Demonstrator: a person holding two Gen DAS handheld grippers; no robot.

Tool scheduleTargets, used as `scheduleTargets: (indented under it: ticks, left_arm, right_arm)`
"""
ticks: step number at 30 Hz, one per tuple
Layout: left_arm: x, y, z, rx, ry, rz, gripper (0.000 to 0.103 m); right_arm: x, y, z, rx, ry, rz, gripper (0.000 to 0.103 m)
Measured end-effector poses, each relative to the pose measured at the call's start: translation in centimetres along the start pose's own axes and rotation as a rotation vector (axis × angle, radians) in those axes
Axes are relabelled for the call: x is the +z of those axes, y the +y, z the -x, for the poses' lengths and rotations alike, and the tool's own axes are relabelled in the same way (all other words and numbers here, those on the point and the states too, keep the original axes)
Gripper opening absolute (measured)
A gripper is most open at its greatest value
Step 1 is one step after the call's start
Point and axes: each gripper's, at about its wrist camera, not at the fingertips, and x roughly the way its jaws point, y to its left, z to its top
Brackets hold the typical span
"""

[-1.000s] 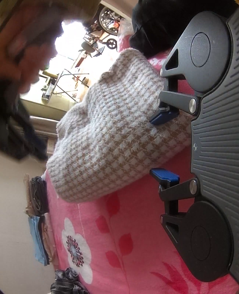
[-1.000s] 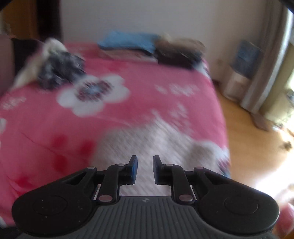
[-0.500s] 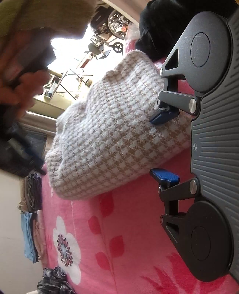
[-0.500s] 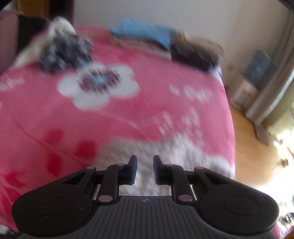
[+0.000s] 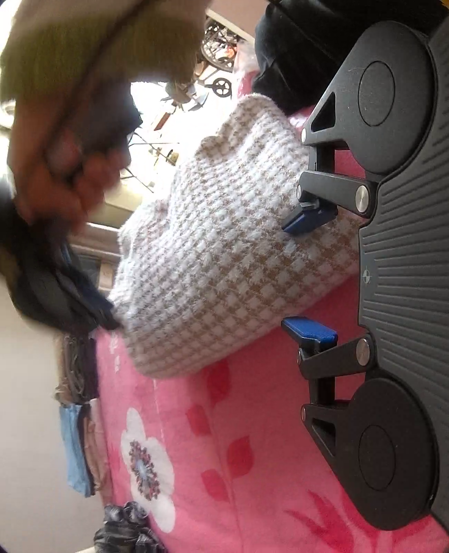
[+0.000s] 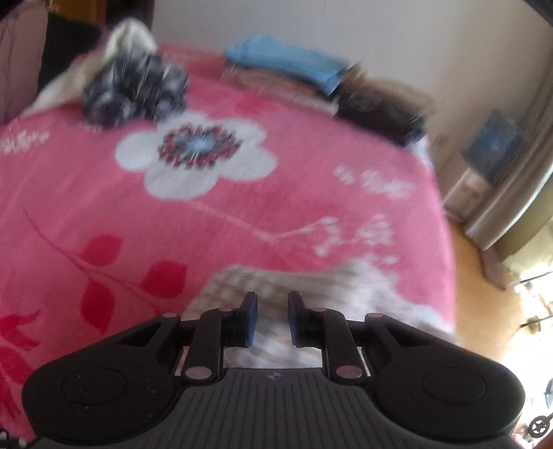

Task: Fold clothes
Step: 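Press the right gripper along the cardigan's edge again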

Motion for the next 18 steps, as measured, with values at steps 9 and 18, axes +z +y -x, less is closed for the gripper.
scheduleTargets:
  ticks: [9, 18]
  left_arm:
    - [2.4, -2.0, 1.2, 0.017, -0.105, -0.116, 0.049]
    - [1.2, -5.2, -2.5, 0.097, 0.066, -0.300, 0.048]
  right_arm:
    - [-7.2, -5.2, 7.1, 0.019, 0.033, -0.101, 0.019]
    - [-12.7, -4.4, 1.7, 0.005, 0.090, -0.148, 0.021]
